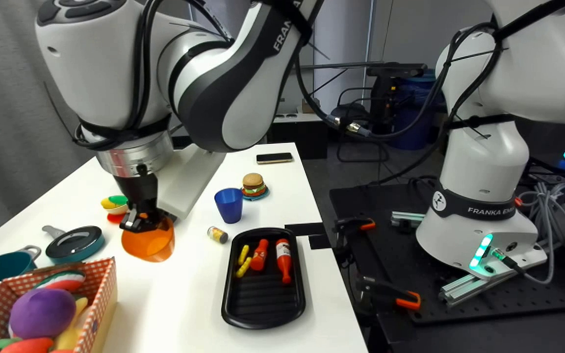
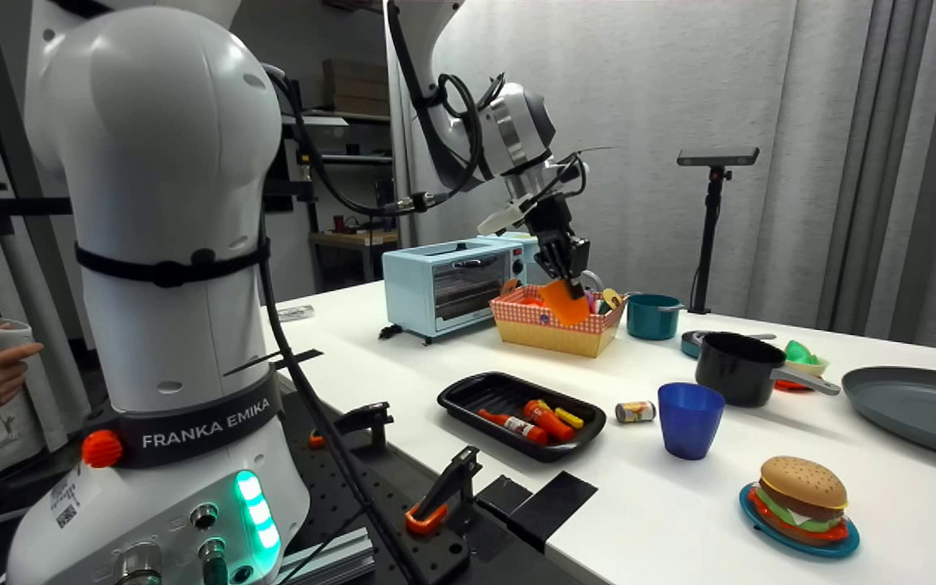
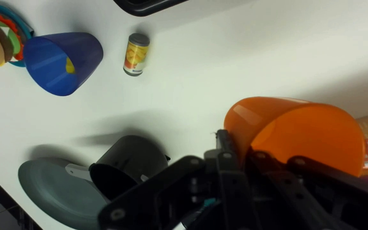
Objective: Pour the potato chips out of the orange cup and onto the black tray, pour the potato chips from the dark blue cup and onto the black tray
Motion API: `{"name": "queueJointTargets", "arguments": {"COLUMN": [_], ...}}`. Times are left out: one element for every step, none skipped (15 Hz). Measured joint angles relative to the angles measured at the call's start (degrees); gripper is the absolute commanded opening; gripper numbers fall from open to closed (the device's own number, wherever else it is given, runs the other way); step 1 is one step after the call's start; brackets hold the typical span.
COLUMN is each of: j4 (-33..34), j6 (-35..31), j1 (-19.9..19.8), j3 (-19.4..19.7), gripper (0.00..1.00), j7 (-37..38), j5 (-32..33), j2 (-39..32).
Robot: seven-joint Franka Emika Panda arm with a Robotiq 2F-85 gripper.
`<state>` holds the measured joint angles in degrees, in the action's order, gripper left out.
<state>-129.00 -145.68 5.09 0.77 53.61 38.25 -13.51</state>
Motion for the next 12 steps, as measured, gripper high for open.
{"name": "queueJointTargets", "arguments": {"j4": [0.22,0.39,0.51,0.59,0.65,0.7,0.72,0.74,0.77,0.81,0.87,0.97], "j6": [-0.51,-1.02,-1.53,-2.01,-2.48,-3.04,-3.61,-4.19,-4.71,-5.3,-5.79,-6.29], "j1": [0.0,0.0,0.0,0.0,0.0,0.0,0.0,0.0,-0.01,-0.01,-0.01,-0.01], "j3": [0.26,0.53,0.82,1.14,1.51,1.94,2.44,2.97,3.49,4.02,4.44,4.77], "gripper": [0.02,0.02,0.02,0.02,0.02,0.02,0.02,0.02,0.02,0.02,0.02,0.02], "j7": [0.0,0.0,0.0,0.0,0.0,-0.03,-0.05,-0.09,-0.2,-0.35,-0.42,-0.45], "j5": [-0.6,-1.1,-1.53,-1.95,-2.36,-2.77,-3.11,-3.42,-3.83,-4.28,-4.7,-5.12], "j2": [-0.64,-1.31,-1.92,-2.51,-3.07,-3.62,-4.14,-4.58,-4.97,-5.37,-5.73,-6.11]}}
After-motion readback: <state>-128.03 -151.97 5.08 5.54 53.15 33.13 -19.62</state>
